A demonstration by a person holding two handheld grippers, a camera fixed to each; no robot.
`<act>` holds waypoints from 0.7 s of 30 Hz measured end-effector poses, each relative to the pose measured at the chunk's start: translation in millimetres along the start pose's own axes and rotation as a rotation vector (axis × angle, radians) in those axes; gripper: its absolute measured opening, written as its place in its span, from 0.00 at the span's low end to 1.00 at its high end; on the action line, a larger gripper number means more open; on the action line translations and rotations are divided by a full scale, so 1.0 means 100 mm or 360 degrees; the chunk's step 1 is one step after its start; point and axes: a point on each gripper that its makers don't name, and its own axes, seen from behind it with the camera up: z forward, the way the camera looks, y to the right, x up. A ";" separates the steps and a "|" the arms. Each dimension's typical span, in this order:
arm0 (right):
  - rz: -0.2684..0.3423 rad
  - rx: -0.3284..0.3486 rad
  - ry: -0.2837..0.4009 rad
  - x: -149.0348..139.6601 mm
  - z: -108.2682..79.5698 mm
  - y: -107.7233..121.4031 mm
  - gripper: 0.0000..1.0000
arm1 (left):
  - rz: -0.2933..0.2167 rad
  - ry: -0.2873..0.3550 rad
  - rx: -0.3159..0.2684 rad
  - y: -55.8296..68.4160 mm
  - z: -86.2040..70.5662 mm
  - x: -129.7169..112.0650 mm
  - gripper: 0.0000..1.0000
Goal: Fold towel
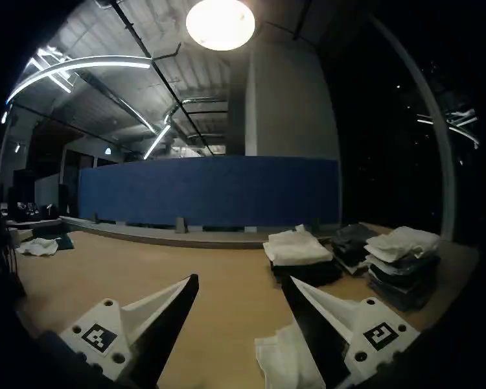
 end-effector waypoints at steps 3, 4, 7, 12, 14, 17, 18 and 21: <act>0.0000 -0.0008 -0.0001 0.00 0.00 0.01 1.00 | 0.0000 0.0000 0.0000 0.00 0.00 0.00 0.96; 0.0000 -0.0003 -0.0001 0.00 0.00 0.00 1.00 | 0.0000 0.0000 0.0000 0.00 0.00 0.00 0.96; 0.0000 0.0005 -0.0003 -0.01 -0.01 -0.02 1.00 | 0.0000 0.0000 0.0000 0.01 0.01 0.00 0.96; 0.0000 0.0007 -0.0004 -0.01 -0.01 -0.02 1.00 | 0.0000 0.0000 0.0000 0.00 0.01 0.00 0.96; 0.0000 0.0007 -0.0004 -0.01 -0.01 -0.02 1.00 | 0.0000 0.0000 0.0000 0.00 0.01 0.00 0.96; -0.0001 0.0007 -0.0004 -0.01 -0.01 -0.02 1.00 | 0.0000 0.0000 0.0000 0.00 0.01 0.00 0.96; -0.0001 0.0007 -0.0004 -0.01 -0.01 -0.02 1.00 | 0.0000 0.0000 0.0000 0.00 0.01 0.00 0.96; -0.0001 0.0007 -0.0004 -0.01 -0.01 -0.02 1.00 | 0.0000 0.0000 0.0000 0.00 0.00 0.00 0.97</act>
